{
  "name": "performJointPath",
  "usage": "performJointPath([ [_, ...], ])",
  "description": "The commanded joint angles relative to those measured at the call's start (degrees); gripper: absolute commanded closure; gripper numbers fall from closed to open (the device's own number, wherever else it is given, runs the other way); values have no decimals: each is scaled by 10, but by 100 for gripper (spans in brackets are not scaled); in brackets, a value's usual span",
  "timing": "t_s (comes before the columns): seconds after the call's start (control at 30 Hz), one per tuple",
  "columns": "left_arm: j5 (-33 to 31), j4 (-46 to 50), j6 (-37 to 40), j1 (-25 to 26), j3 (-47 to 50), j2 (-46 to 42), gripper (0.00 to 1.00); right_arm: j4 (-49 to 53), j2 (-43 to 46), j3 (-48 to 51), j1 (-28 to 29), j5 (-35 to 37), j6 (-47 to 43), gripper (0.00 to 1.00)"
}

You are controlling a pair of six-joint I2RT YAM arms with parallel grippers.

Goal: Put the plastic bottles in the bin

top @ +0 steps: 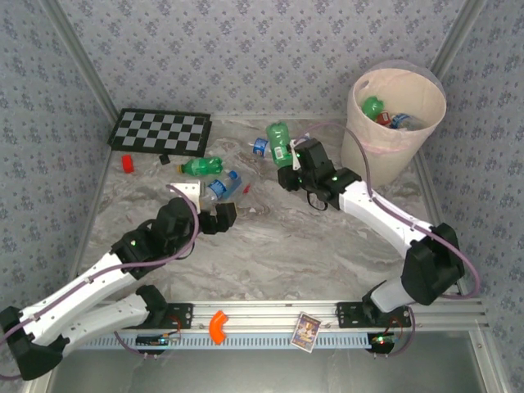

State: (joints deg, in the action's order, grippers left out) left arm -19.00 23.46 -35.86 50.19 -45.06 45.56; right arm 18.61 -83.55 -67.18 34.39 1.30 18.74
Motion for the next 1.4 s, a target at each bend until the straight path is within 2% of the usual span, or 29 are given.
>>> performJointPath([
  [0.0,-13,7,21,-5,-36,9,0,-34,19,9,4,6,45,72],
  [0.27,-3,28,30,-8,-93,45,0,-42,20,7,30,24,80,73],
  [0.6,1,68,5,-9,-161,92,0,-34,9,-7,45,17,102,74],
  [0.93,4,88,-8,-9,-192,88,0,-31,37,-25,45,12,106,73],
  [1.13,5,86,-3,-9,-187,61,0,-44,80,-16,23,-3,137,73],
  [1.37,5,79,6,-9,-156,27,0,-37,118,-51,-38,-14,169,74],
])
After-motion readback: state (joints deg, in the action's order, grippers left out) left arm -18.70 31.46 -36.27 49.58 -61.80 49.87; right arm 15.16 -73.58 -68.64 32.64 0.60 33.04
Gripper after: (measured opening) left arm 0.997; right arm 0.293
